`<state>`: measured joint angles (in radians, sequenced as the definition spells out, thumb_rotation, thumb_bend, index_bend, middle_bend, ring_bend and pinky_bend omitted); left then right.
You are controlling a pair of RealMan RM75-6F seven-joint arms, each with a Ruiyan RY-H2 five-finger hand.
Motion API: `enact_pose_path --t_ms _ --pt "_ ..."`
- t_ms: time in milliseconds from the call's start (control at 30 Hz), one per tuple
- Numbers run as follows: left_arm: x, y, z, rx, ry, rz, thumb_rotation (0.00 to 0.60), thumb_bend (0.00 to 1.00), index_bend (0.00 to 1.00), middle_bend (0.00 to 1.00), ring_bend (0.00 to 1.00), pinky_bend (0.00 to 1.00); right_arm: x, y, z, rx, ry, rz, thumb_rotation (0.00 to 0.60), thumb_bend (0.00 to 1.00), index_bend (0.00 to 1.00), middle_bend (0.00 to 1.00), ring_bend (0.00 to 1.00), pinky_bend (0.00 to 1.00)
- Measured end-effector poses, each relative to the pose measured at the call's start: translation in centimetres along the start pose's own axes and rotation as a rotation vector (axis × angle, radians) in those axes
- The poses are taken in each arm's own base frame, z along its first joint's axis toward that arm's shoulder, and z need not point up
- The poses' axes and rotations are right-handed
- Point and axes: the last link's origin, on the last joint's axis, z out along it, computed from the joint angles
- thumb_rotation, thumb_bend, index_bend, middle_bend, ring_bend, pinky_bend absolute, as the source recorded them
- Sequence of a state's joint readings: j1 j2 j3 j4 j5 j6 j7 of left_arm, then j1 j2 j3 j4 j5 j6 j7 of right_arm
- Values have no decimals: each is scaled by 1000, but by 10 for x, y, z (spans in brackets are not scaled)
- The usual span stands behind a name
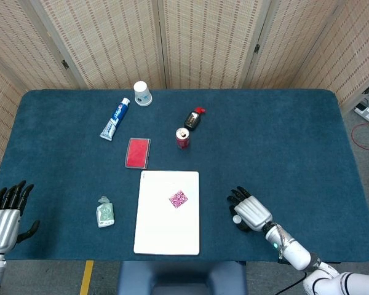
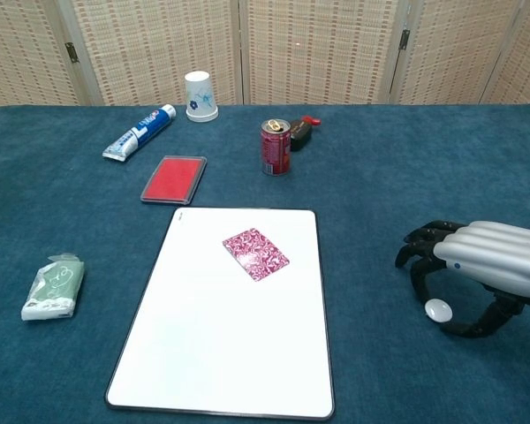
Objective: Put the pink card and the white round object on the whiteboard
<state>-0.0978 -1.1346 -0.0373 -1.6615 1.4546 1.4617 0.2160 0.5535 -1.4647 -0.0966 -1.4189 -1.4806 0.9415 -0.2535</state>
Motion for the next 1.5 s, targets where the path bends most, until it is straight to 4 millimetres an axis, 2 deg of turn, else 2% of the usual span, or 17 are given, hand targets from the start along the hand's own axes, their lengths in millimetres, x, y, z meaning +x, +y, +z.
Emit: enact_pose_path --t_ms 167,300,533,867,1400,1500 --pt "1 0 0 -1 2 2 600 342 75 54 88 0 14 -5 9 16 30 15 536 363 499 219 65 0" --pt "1 1 -1 -3 2 0 600 342 74 54 88 0 34 -13 26 44 70 11 534 363 499 219 64 0" --pt "2 -1 -3 5 3 1 600 342 74 54 88 0 66 -46 71 112 101 11 533 363 499 216 60 0" --pt "7 -7 -6 22 15 3 600 342 75 54 88 0 85 -87 123 148 92 -11 534 363 499 210 61 0" --pt "5 -10 -8 30 11 2 600 342 75 54 88 0 91 -103 151 120 83 -41 533 363 434 198 48 0" --pt "5 -11 -8 32 10 1 600 342 75 54 88 0 92 -106 155 120 87 -51 532 363 381 196 48 0"
